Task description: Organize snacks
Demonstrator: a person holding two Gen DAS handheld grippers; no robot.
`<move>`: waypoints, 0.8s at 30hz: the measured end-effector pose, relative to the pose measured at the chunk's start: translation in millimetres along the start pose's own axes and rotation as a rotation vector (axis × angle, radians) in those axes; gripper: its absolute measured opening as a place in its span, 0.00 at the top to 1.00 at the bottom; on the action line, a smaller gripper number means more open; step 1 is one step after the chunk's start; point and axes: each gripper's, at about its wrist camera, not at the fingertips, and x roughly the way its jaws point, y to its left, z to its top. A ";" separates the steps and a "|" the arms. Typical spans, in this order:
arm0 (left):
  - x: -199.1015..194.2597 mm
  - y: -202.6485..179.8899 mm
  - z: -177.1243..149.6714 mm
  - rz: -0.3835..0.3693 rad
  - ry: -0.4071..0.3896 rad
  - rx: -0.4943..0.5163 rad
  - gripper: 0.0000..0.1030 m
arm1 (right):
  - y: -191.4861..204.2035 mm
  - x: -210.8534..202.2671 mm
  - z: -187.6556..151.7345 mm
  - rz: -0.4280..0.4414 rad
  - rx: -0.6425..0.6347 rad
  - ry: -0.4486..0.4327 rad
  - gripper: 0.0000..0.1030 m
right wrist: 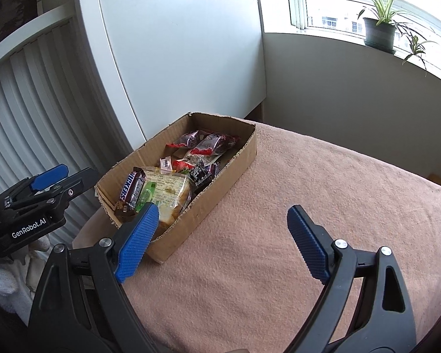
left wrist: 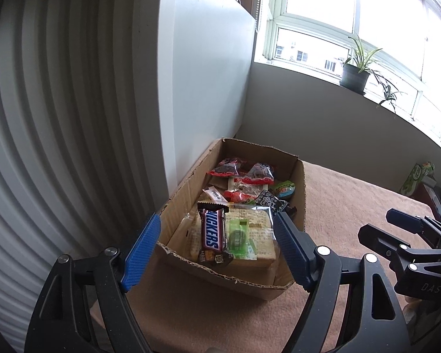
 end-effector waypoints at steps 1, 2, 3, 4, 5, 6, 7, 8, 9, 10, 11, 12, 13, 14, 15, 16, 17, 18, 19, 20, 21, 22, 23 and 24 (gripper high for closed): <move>-1.6 -0.4 -0.8 0.004 -0.002 0.002 0.23 | 0.5 -1.0 -0.7 -0.003 0.001 -0.001 0.11; -3.5 -0.9 -1.8 0.008 -0.004 0.003 0.23 | 0.9 -2.2 -1.6 -0.007 0.001 -0.003 0.11; -5.4 -1.2 -3.0 0.008 -0.004 0.001 0.23 | 1.2 -3.7 -2.6 -0.010 0.002 -0.005 0.11; -6.7 -1.4 -3.8 0.007 -0.003 -0.001 0.23 | 1.2 -4.9 -3.6 -0.010 0.005 -0.006 0.11; -8.1 -1.8 -5.0 0.010 -0.002 -0.003 0.23 | 1.0 -6.2 -4.9 -0.010 0.008 -0.007 0.11; -9.1 -2.2 -6.2 0.014 0.000 -0.005 0.23 | 0.5 -7.0 -5.5 -0.009 0.012 -0.008 0.11; -9.5 -2.3 -6.9 0.016 0.003 -0.006 0.23 | -0.3 -7.7 -6.0 -0.009 0.015 -0.009 0.11; -10.6 -2.5 -8.2 0.017 0.004 -0.008 0.23 | -0.8 -8.4 -6.5 -0.009 0.018 -0.010 0.11; -11.0 -2.7 -9.1 0.016 0.006 -0.009 0.23 | -1.5 -9.3 -7.0 -0.009 0.020 -0.011 0.11; -11.3 -3.0 -9.7 0.018 0.007 -0.008 0.23 | -1.9 -10.1 -7.4 -0.011 0.019 -0.012 0.11; -11.3 -3.1 -10.0 0.020 0.008 -0.007 0.23 | -2.2 -10.9 -7.6 -0.012 0.020 -0.012 0.11; -11.4 -3.2 -10.7 0.020 0.010 -0.007 0.23 | -2.6 -11.9 -7.9 -0.014 0.021 -0.014 0.11; -11.5 -3.1 -11.4 0.021 0.014 -0.009 0.23 | -3.0 -12.6 -7.9 -0.014 0.021 -0.015 0.11; -11.2 -2.9 -11.3 0.023 0.016 -0.010 0.23 | -3.3 -13.6 -7.9 -0.014 0.020 -0.016 0.11; -12.0 -2.5 -11.9 0.026 0.015 -0.011 0.23 | -3.4 -14.3 -7.8 -0.015 0.020 -0.017 0.11; -12.8 -2.8 -12.2 0.027 0.015 -0.012 0.23 | -3.7 -15.0 -7.8 -0.015 0.020 -0.018 0.11; -13.2 -3.1 -12.0 0.027 0.014 -0.012 0.23 | -4.1 -15.6 -7.9 -0.016 0.022 -0.019 0.11; -14.0 -3.4 -12.2 0.028 0.014 -0.012 0.23 | -4.5 -16.2 -7.9 -0.016 0.024 -0.020 0.11; -14.5 -4.0 -12.2 0.029 0.014 -0.011 0.23 | -4.7 -16.7 -8.0 -0.015 0.025 -0.020 0.11; -14.9 -4.5 -12.1 0.029 0.014 -0.010 0.23 | -4.7 -16.9 -8.1 -0.015 0.026 -0.020 0.11; -15.3 -4.5 -12.6 0.031 0.014 -0.011 0.23 | -4.5 -17.2 -8.2 -0.016 0.026 -0.020 0.11; -14.7 -4.7 -12.1 0.031 0.015 -0.010 0.23 | -4.4 -17.5 -8.4 -0.017 0.025 -0.021 0.11; -14.9 -4.9 -12.2 0.031 0.015 -0.009 0.23 | -4.3 -17.8 -8.7 -0.019 0.025 -0.021 0.11; -15.0 -5.0 -12.5 0.031 0.015 -0.009 0.23 | -4.4 -18.2 -9.0 -0.019 0.025 -0.020 0.11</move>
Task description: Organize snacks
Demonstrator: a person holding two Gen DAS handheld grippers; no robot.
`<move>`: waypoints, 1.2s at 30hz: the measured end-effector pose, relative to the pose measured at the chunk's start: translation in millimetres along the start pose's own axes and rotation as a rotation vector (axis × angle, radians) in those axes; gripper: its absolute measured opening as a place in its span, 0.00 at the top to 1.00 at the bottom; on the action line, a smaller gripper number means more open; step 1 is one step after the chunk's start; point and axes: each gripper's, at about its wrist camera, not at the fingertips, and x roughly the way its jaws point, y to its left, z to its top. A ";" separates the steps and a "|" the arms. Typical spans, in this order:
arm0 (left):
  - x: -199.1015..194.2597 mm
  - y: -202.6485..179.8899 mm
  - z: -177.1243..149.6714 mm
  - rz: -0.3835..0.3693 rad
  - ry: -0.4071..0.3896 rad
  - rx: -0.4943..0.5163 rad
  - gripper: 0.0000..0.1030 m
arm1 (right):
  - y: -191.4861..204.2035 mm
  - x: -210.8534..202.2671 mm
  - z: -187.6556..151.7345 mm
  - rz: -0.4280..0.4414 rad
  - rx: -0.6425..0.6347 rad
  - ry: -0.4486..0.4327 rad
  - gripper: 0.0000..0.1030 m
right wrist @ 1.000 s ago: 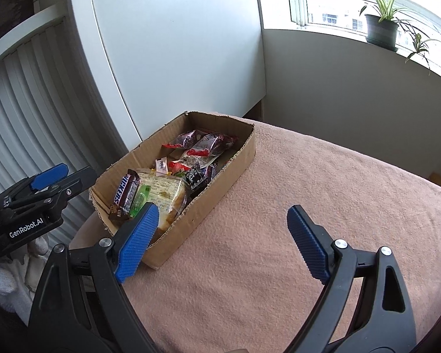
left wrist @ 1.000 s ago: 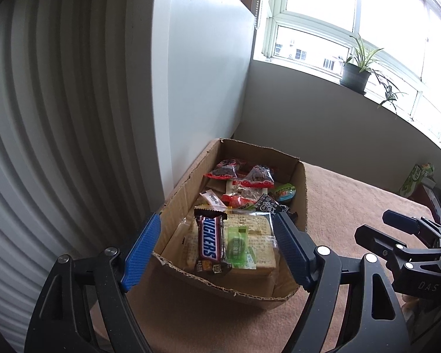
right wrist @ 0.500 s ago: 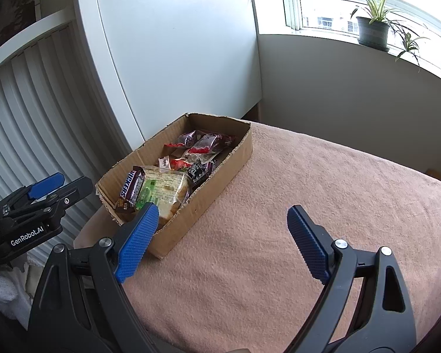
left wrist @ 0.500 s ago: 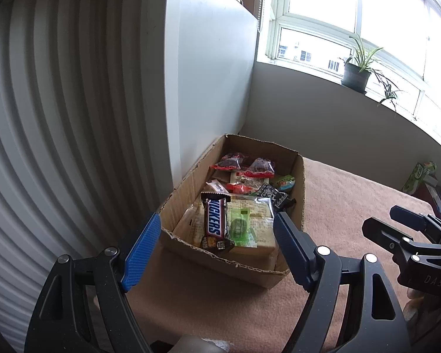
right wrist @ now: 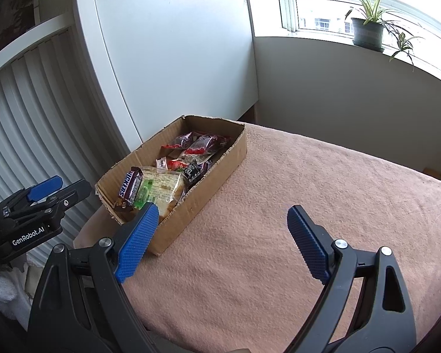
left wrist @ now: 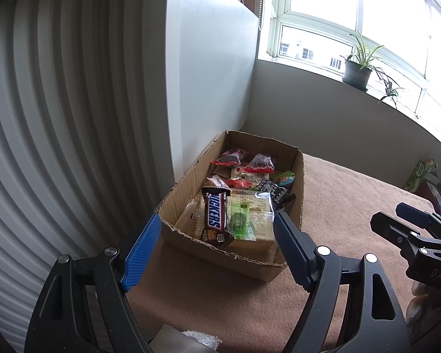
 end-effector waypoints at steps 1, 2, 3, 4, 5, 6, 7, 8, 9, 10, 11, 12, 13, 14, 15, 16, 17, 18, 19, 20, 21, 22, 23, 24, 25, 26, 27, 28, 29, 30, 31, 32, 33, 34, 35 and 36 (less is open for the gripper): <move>0.0 -0.2 0.0 0.001 0.000 0.001 0.23 | -0.3 -0.2 -0.1 0.000 0.000 0.001 0.11; 0.0 -0.5 0.1 0.001 0.000 0.003 0.23 | -0.1 -0.2 -0.4 0.000 0.000 0.002 0.11; -0.3 -0.5 -0.3 0.001 0.000 0.004 0.23 | -0.1 -0.5 -0.6 -0.002 -0.001 0.003 0.11; -0.4 -0.6 -0.4 0.001 0.001 0.004 0.23 | 0.1 -0.6 -0.8 -0.002 -0.002 0.003 0.11; -0.5 -0.9 -0.3 0.002 0.001 0.005 0.23 | 0.0 -1.0 -1.0 -0.002 -0.001 0.003 0.11; -0.8 -1.1 0.0 0.001 0.000 0.006 0.23 | -0.3 -1.4 -1.2 0.000 -0.001 0.002 0.11; -0.9 -1.2 0.1 0.001 0.000 0.007 0.23 | -0.3 -1.4 -1.3 0.002 -0.001 0.002 0.11; -1.0 -1.4 0.1 0.001 0.001 0.008 0.23 | -0.3 -1.9 -1.5 0.002 -0.001 0.002 0.11; -1.0 -1.5 0.0 0.000 0.001 0.008 0.23 | -0.2 -2.1 -1.6 0.002 -0.003 0.002 0.11; -1.5 -1.5 -0.3 0.000 0.001 0.007 0.23 | 0.1 -2.1 -1.7 0.002 -0.004 0.002 0.11; -1.4 -1.4 -0.2 0.000 0.001 0.008 0.23 | 0.3 -2.0 -2.0 0.002 -0.004 0.002 0.11; -1.5 -1.5 -0.5 0.001 0.003 0.008 0.23 | 0.3 -2.0 -2.4 0.003 -0.004 0.004 0.11; -1.4 -1.4 -0.8 0.001 0.004 0.008 0.23 | 0.3 -1.6 -2.9 0.003 -0.003 0.005 0.11; -1.3 -1.3 -0.9 0.000 0.005 0.007 0.23 | 0.3 -1.3 -3.3 0.003 -0.003 0.007 0.11; -1.6 -1.4 -1.3 -0.001 0.006 0.006 0.23 | 0.2 -1.0 -3.5 0.004 -0.002 0.007 0.11; -1.7 -1.5 -1.4 -0.002 0.007 0.006 0.23 | 0.0 -0.6 -3.7 0.005 -0.001 0.008 0.11; -1.8 -1.7 -1.5 -0.001 0.007 0.006 0.23 | -0.2 -0.2 -3.9 0.005 0.001 0.010 0.11; -2.2 -2.0 -1.8 0.001 0.006 0.006 0.23 | -0.3 0.3 -4.1 0.005 0.002 0.012 0.11; -2.3 -2.2 -1.7 0.001 0.006 0.007 0.23 | -0.6 0.4 -4.4 0.005 0.004 0.012 0.11; -2.3 -2.4 -1.8 0.003 0.005 0.008 0.23 | -1.2 0.7 -4.6 0.004 0.006 0.014 0.11; -2.4 -2.6 -1.9 0.007 0.004 0.009 0.23 | -1.6 0.5 -4.9 0.004 0.008 0.014 0.11; -2.2 -2.6 -2.0 0.009 0.005 0.010 0.23 | -2.0 0.6 -4.8 0.006 0.007 0.014 0.11; -2.1 -2.6 -2.1 0.008 0.006 0.009 0.23 | -2.3 0.4 -4.7 0.006 0.008 0.013 0.11; -2.0 -2.6 -2.0 0.009 0.006 0.009 0.23 | -2.9 0.3 -4.8 0.006 0.011 0.012 0.11; -1.9 -2.9 -2.2 0.009 0.006 0.008 0.23 | -3.4 0.5 -4.8 0.006 0.014 0.012 0.11; -1.9 -3.1 -2.2 0.009 0.006 0.009 0.23 | -3.8 0.6 -5.0 0.008 0.017 0.013 0.11; -1.8 -3.3 -2.3 0.009 0.006 0.010 0.23 | -4.2 0.8 -5.0 0.010 0.021 0.013 0.11; -1.7 -3.6 -2.5 0.009 0.007 0.011 0.23 | -4.4 0.8 -5.1 0.012 0.024 0.014 0.11; -1.5 -3.9 -2.6 0.009 0.007 0.011 0.23 | -4.3 1.0 -5.4 0.013 0.025 0.015 0.11; -1.0 -4.0 -2.8 0.009 0.009 0.012 0.23 | -4.3 0.9 -5.5 0.013 0.026 0.015 0.11; -0.7 -4.2 -3.0 0.009 0.010 0.012 0.23 | -4.4 1.1 -5.5 0.013 0.026 0.017 0.11; -0.5 -4.4 -3.2 0.009 0.012 0.011 0.23 | -4.2 1.0 -5.7 0.012 0.024 0.017 0.11; -0.5 -4.4 -3.5 0.009 0.014 0.010 0.23 | -3.7 1.3 -6.0 0.011 0.022 0.018 0.11; -0.3 -4.4 -3.7 0.009 0.015 0.010 0.23 | -3.4 1.6 -6.4 0.010 0.021 0.018 0.11; 0.0 -4.3 -3.8 0.010 0.015 0.010 0.23 | -3.3 1.8 -6.7 0.009 0.021 0.020 0.11; 0.3 -4.2 -3.8 0.011 0.016 0.010 0.23 | -3.7 1.8 -7.0 0.008 0.022 0.021 0.11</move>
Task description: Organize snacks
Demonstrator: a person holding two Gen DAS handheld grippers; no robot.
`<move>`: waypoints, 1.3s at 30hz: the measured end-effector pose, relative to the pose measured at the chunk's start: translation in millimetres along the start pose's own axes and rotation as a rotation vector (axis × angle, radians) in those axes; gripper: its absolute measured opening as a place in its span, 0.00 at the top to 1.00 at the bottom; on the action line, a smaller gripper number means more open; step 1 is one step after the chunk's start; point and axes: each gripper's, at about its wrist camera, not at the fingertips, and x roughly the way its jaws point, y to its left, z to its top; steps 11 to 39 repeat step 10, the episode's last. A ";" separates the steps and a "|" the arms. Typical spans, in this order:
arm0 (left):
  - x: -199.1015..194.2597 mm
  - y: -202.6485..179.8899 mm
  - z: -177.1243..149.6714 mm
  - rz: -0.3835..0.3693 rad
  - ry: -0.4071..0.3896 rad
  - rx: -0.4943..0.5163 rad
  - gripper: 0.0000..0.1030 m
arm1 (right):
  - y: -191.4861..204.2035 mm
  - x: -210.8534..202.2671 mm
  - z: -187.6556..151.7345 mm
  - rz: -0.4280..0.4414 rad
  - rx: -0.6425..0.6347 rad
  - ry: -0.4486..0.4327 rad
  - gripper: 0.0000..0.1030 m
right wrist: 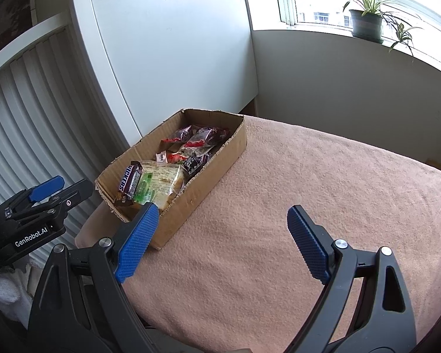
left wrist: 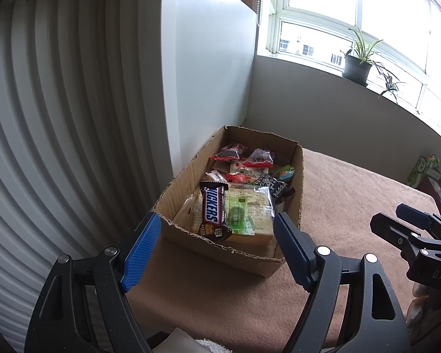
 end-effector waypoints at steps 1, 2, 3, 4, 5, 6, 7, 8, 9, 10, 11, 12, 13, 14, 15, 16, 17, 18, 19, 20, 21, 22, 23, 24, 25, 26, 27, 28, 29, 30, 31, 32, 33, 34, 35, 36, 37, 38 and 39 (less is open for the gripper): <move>0.4 0.2 -0.2 0.001 0.001 -0.001 0.23 | 0.0 0.4 -0.4 0.000 0.001 0.001 0.11; 0.9 0.3 -0.3 0.003 0.002 -0.001 0.23 | 0.0 0.5 -0.8 0.000 0.003 0.003 0.11; 1.4 0.4 -0.6 0.005 0.003 -0.002 0.23 | -0.7 0.5 -0.8 -0.001 0.005 0.004 0.11; 1.6 0.6 -0.9 0.008 0.003 -0.003 0.23 | -1.2 0.4 -0.9 -0.002 0.008 0.005 0.11; 1.8 0.6 -1.0 0.009 0.003 -0.003 0.23 | -1.3 0.6 -1.1 -0.002 0.009 0.005 0.11; 1.7 0.7 -1.4 0.010 0.001 -0.002 0.23 | -1.5 0.7 -1.2 -0.003 0.011 0.006 0.11; 1.3 0.7 -1.8 0.013 0.000 -0.003 0.23 | -1.9 0.5 -1.3 -0.003 0.012 0.005 0.11; 1.3 0.9 -2.1 0.012 0.000 -0.005 0.23 | -2.1 0.5 -1.5 -0.004 0.013 0.005 0.11; 1.4 0.8 -2.2 0.010 0.002 -0.005 0.23 | -3.5 0.4 -1.6 -0.005 0.015 0.006 0.11; 1.7 0.6 -2.2 0.010 0.004 -0.003 0.23 | -4.3 0.6 -2.0 -0.006 0.017 0.006 0.11; 1.7 0.6 -2.2 0.010 0.004 -0.003 0.23 | -4.3 0.6 -2.0 -0.006 0.017 0.006 0.11; 1.7 0.6 -2.2 0.010 0.004 -0.003 0.23 | -4.3 0.6 -2.0 -0.006 0.017 0.006 0.11; 1.7 0.6 -2.2 0.010 0.004 -0.003 0.23 | -4.3 0.6 -2.0 -0.006 0.017 0.006 0.11; 1.7 0.6 -2.2 0.010 0.004 -0.003 0.23 | -4.3 0.6 -2.0 -0.006 0.017 0.006 0.11; 1.7 0.6 -2.2 0.010 0.004 -0.003 0.23 | -4.3 0.6 -2.0 -0.006 0.017 0.006 0.11; 1.7 0.6 -2.2 0.010 0.004 -0.003 0.23 | -4.3 0.6 -2.0 -0.006 0.017 0.006 0.11; 1.7 0.6 -2.2 0.010 0.004 -0.003 0.23 | -4.3 0.6 -2.0 -0.006 0.017 0.006 0.11; 1.7 0.6 -2.2 0.010 0.004 -0.003 0.23 | -4.3 0.6 -2.0 -0.006 0.017 0.006 0.11; 1.7 0.6 -2.2 0.010 0.004 -0.003 0.23 | -4.3 0.6 -2.0 -0.006 0.017 0.006 0.11; 1.7 0.6 -2.2 0.010 0.004 -0.003 0.23 | -4.3 0.6 -2.0 -0.006 0.017 0.006 0.11; 1.7 0.6 -2.2 0.010 0.004 -0.003 0.23 | -4.3 0.6 -2.0 -0.006 0.017 0.006 0.11; 1.7 0.6 -2.2 0.010 0.004 -0.003 0.23 | -4.3 0.6 -2.0 -0.006 0.017 0.006 0.11; 1.7 0.6 -2.2 0.010 0.004 -0.003 0.23 | -4.3 0.6 -2.0 -0.006 0.017 0.006 0.11; 1.7 0.6 -2.2 0.010 0.004 -0.003 0.23 | -4.3 0.6 -2.0 -0.006 0.017 0.006 0.11; 1.7 0.6 -2.2 0.010 0.004 -0.003 0.23 | -4.3 0.6 -2.0 -0.006 0.017 0.006 0.11; 1.7 0.6 -2.2 0.010 0.004 -0.003 0.23 | -4.3 0.6 -2.0 -0.006 0.017 0.006 0.11; 1.7 0.6 -2.2 0.010 0.004 -0.003 0.23 | -4.3 0.6 -2.0 -0.006 0.017 0.006 0.11; 1.7 0.6 -2.2 0.010 0.004 -0.003 0.23 | -4.3 0.6 -2.0 -0.006 0.017 0.006 0.11; 1.7 0.6 -2.2 0.010 0.004 -0.003 0.23 | -4.3 0.6 -2.0 -0.006 0.017 0.006 0.11; 1.7 0.6 -2.2 0.010 0.004 -0.003 0.23 | -4.3 0.6 -2.0 -0.006 0.017 0.006 0.11; 1.7 0.6 -2.2 0.010 0.004 -0.003 0.23 | -4.3 0.6 -2.0 -0.006 0.017 0.006 0.11; 1.7 0.6 -2.2 0.010 0.004 -0.003 0.23 | -4.3 0.6 -2.0 -0.006 0.017 0.006 0.11; 1.7 0.6 -2.2 0.010 0.004 -0.003 0.23 | -4.3 0.6 -2.0 -0.006 0.017 0.006 0.11; 1.7 0.6 -2.2 0.010 0.004 -0.003 0.23 | -4.3 0.6 -2.0 -0.006 0.017 0.006 0.11; 1.7 0.6 -2.2 0.010 0.004 -0.003 0.23 | -4.3 0.6 -2.0 -0.006 0.017 0.006 0.11; 1.7 0.6 -2.2 0.010 0.004 -0.003 0.23 | -4.3 0.6 -2.0 -0.006 0.017 0.006 0.11; 1.7 0.6 -2.2 0.010 0.004 -0.003 0.23 | -4.3 0.6 -2.0 -0.006 0.017 0.006 0.11; 1.7 0.6 -2.2 0.010 0.004 -0.003 0.23 | -4.3 0.6 -2.0 -0.006 0.017 0.006 0.11; 1.7 0.6 -2.2 0.010 0.004 -0.003 0.23 | -4.3 0.6 -2.0 -0.006 0.017 0.006 0.11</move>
